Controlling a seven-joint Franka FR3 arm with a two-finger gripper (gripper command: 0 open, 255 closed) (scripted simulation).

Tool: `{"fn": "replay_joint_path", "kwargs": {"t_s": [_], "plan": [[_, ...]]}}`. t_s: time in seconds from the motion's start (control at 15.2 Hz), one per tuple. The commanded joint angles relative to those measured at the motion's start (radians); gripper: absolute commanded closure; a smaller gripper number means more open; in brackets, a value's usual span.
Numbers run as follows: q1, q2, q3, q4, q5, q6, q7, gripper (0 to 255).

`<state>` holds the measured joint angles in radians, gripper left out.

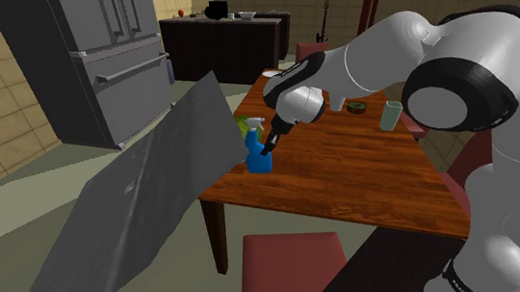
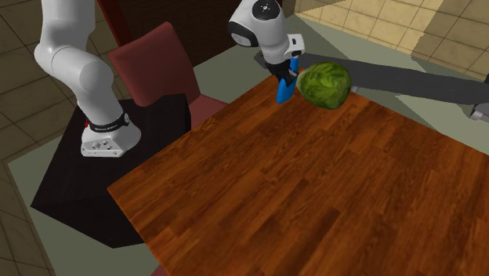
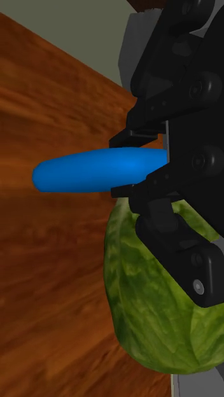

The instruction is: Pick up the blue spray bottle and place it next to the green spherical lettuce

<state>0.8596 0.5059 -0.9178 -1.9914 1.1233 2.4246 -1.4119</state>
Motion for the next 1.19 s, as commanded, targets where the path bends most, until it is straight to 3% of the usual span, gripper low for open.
{"fn": "replay_joint_path", "kwargs": {"t_s": [0.0,0.07,0.4,0.66,1.12], "plan": [[0.000,0.000,0.000,0.000,0.000,0.000,0.000,255],[0.000,0.000,0.000,0.000,0.000,0.000,0.000,0],[0.000,0.000,0.000,0.000,0.000,0.000,0.000,0],[0.092,-0.129,-0.111,-0.059,-0.140,-0.013,0.069,0],[0.092,-0.129,-0.112,-0.059,-0.140,-0.013,0.069,0]]}}
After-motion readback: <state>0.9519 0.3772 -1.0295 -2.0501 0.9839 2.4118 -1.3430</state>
